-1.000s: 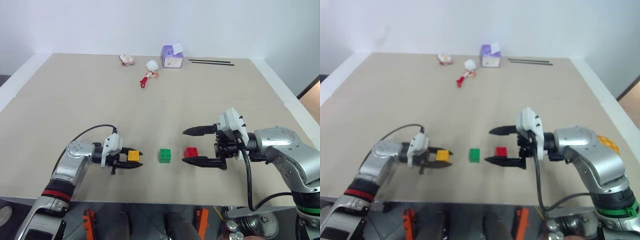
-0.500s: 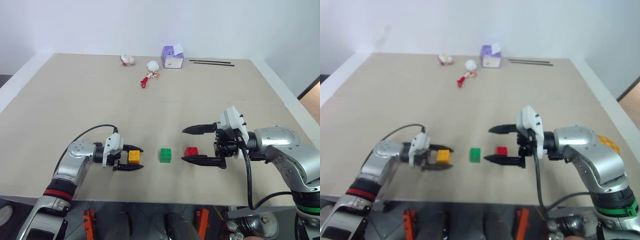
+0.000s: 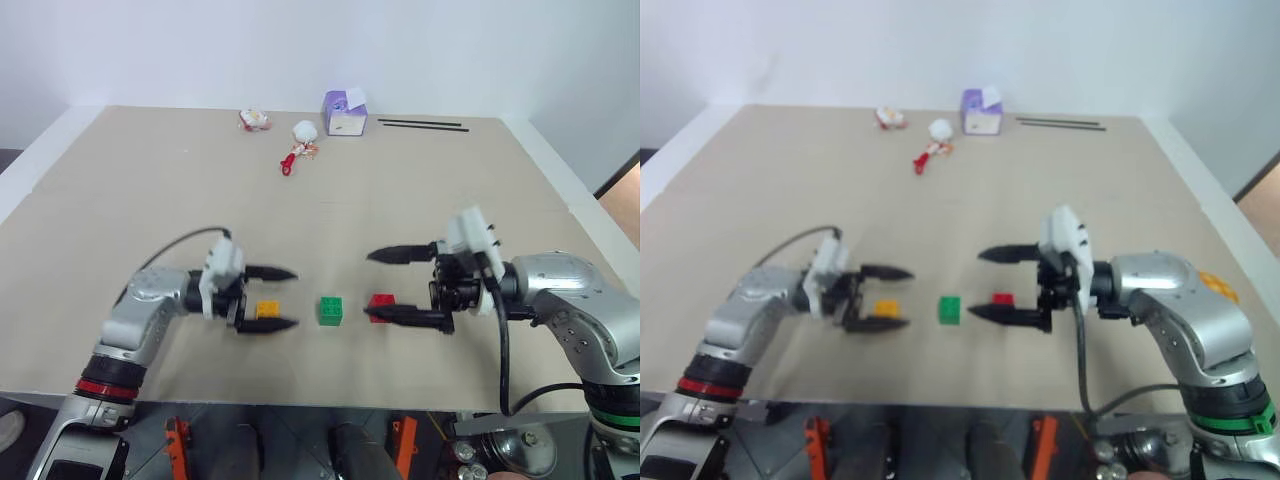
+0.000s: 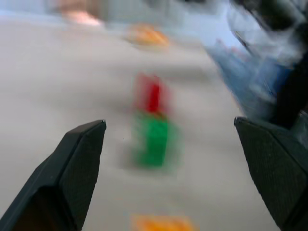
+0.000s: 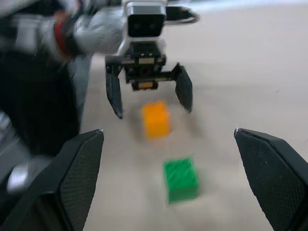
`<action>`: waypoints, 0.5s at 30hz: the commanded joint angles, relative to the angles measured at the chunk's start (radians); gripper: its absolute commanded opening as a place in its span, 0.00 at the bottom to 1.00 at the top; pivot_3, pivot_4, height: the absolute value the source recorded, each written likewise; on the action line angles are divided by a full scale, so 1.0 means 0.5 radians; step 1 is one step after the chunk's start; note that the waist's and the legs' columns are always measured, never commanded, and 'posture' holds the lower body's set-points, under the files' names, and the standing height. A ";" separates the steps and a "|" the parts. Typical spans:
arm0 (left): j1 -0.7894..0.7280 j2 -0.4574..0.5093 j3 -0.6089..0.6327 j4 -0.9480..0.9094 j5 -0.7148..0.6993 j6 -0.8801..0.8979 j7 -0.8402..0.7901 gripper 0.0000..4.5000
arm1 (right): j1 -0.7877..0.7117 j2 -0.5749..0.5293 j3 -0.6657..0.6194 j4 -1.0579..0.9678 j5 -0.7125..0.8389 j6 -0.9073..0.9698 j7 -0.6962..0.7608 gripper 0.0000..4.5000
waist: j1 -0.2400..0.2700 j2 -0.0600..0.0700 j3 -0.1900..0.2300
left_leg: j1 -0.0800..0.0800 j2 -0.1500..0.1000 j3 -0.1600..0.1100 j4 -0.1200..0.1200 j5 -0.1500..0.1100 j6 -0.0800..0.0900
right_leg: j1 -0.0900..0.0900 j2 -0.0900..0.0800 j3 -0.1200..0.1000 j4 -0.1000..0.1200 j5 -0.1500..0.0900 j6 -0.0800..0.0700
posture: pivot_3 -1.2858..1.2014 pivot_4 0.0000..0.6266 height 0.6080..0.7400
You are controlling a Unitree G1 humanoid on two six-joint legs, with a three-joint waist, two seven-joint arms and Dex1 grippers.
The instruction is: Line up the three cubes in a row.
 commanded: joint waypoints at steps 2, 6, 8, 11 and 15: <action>0.006 -0.300 0.241 -0.208 0.073 0.092 0.916 0.98 | 0.018 0.284 -0.227 0.050 -0.078 -0.032 -0.610 1.00 | 0.001 0.000 0.000 | 0.001 -0.001 -0.001 0.003 0.000 0.000 | 0.002 0.001 0.000 0.000 0.003 0.005 | 0.52 0.24 1.00; 0.088 -0.516 0.263 -0.223 0.431 -0.080 1.522 0.98 | 0.087 0.623 -0.301 0.157 -0.309 -0.206 -1.130 1.00 | 0.002 -0.001 -0.001 | 0.005 -0.002 -0.002 0.004 0.000 0.000 | 0.008 0.001 0.001 -0.001 0.003 0.006 | 0.52 0.24 1.00; 0.124 -0.581 0.294 -0.179 0.583 -0.173 1.768 0.98 | 0.146 0.777 -0.287 0.229 -0.531 -0.410 -1.351 1.00 | 0.002 0.000 -0.001 | 0.006 -0.002 -0.002 0.003 0.000 0.000 | 0.008 0.002 0.002 0.000 0.004 0.005 | 0.52 0.24 1.00; 0.175 -0.674 0.391 -0.078 0.683 -0.359 2.037 0.98 | 0.261 0.943 -0.243 0.390 -0.846 -0.729 -1.592 1.00 | 0.002 0.000 -0.001 | 0.006 -0.002 -0.002 0.001 0.001 -0.001 | 0.006 0.002 0.002 0.000 0.004 0.005 | 0.52 0.24 1.00; 0.208 -0.705 0.340 0.085 0.799 -0.498 2.113 0.98 | 0.292 1.086 -0.224 0.542 -1.004 -0.917 -1.762 1.00 | 0.002 0.000 -0.001 | 0.008 -0.002 0.001 -0.001 0.001 -0.001 | 0.007 0.002 0.004 -0.001 0.004 0.005 | 0.52 0.24 1.00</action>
